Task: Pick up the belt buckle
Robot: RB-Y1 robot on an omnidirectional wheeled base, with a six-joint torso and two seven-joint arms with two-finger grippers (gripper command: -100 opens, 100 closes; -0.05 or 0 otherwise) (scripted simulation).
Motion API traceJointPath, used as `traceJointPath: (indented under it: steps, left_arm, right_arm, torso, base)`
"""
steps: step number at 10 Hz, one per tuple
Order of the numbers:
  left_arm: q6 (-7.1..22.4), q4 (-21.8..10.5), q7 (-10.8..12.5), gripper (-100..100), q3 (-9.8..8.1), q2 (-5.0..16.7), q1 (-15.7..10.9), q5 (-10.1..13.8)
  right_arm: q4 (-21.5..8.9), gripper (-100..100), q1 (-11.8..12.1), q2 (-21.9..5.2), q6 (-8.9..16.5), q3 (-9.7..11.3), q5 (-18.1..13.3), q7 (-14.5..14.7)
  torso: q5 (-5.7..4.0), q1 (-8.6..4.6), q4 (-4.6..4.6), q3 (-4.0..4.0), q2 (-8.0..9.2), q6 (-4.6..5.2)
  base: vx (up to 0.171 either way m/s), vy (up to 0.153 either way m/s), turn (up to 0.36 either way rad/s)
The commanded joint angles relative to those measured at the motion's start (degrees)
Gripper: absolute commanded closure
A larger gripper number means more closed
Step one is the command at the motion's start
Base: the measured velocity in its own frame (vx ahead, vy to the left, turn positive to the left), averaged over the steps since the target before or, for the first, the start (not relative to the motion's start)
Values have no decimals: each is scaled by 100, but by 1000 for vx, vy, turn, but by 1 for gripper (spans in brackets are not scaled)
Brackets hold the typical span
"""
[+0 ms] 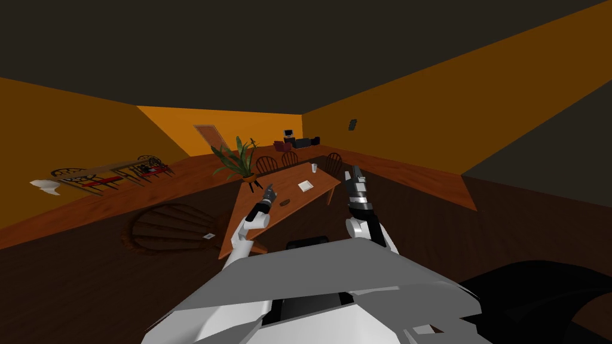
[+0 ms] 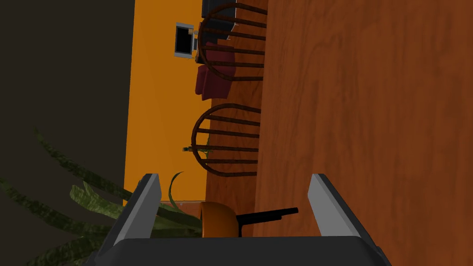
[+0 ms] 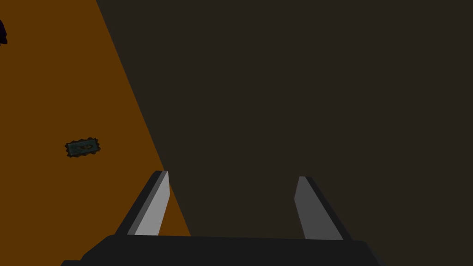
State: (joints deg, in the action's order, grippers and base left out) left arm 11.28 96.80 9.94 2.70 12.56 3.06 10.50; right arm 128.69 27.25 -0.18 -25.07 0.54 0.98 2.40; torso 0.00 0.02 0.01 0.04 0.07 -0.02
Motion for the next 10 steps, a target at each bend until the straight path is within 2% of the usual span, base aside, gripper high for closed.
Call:
traceJointPath:
  steps: [1,2,3,4,5,6,7,8,9,10]
  left_arm:
    - [286,-286,3,-100,-21,47,-281,130]
    - [393,-373,3,-100,-21,47,-281,130]
    - [586,-596,4,-100,-44,90,-519,243]
    - [689,-682,4,-100,-44,90,-519,243]
    - [899,-896,4,-100,-75,134,-755,354]
    - [982,-996,4,-100,-75,134,-755,354]
    - [1208,-1167,4,-100,-114,177,-986,462]
    - [1268,-1323,4,-100,-114,177,-986,462]
    - [1472,-1500,4,-100,-160,218,-1212,566]
    - [1548,-1646,4,-100,-160,218,-1212,566]
  right_arm:
    - [0,0,0,0,0,0,0,0]
    - [0,0,0,0,0,0,0,0]
    - [0,0,0,0,0,0,0,0]
    - [0,0,0,0,0,0,0,0]
    - [0,0,0,0,0,0,0,0]
    - [0,0,0,0,0,0,0,0]
    - [0,0,0,0,0,0,0,0]
    - [0,0,0,0,0,0,0,0]
    - [0,0,0,0,0,0,0,0]
    - [0,0,0,0,0,0,0,0]
  torso:
    - [0,0,0,0,0,0]
    - [0,-1,0,0,0,1]
    - [0,-2,0,0,-1,0]
    - [-1,-2,0,-1,-2,1]
    - [0,-2,-1,-1,-2,0]
    - [-1,-3,0,-1,-1,0]
    - [-1,-3,-1,-2,-3,0]
    - [-1,-5,-1,-2,-4,1]
    - [-1,-4,-1,-3,-4,-1]
    - [-1,-5,-1,-3,-6,0]
  base:
    - [-25,4,-24]
    - [-21,2,-17]
    - [-20,-2,-22]
    - [-18,-2,-15]
    - [-21,-5,-24]
    - [-14,-4,-15]
    - [-14,-7,-31]
    - [-10,-6,-15]
    - [-7,-7,-18]
    - [-4,-5,-13]
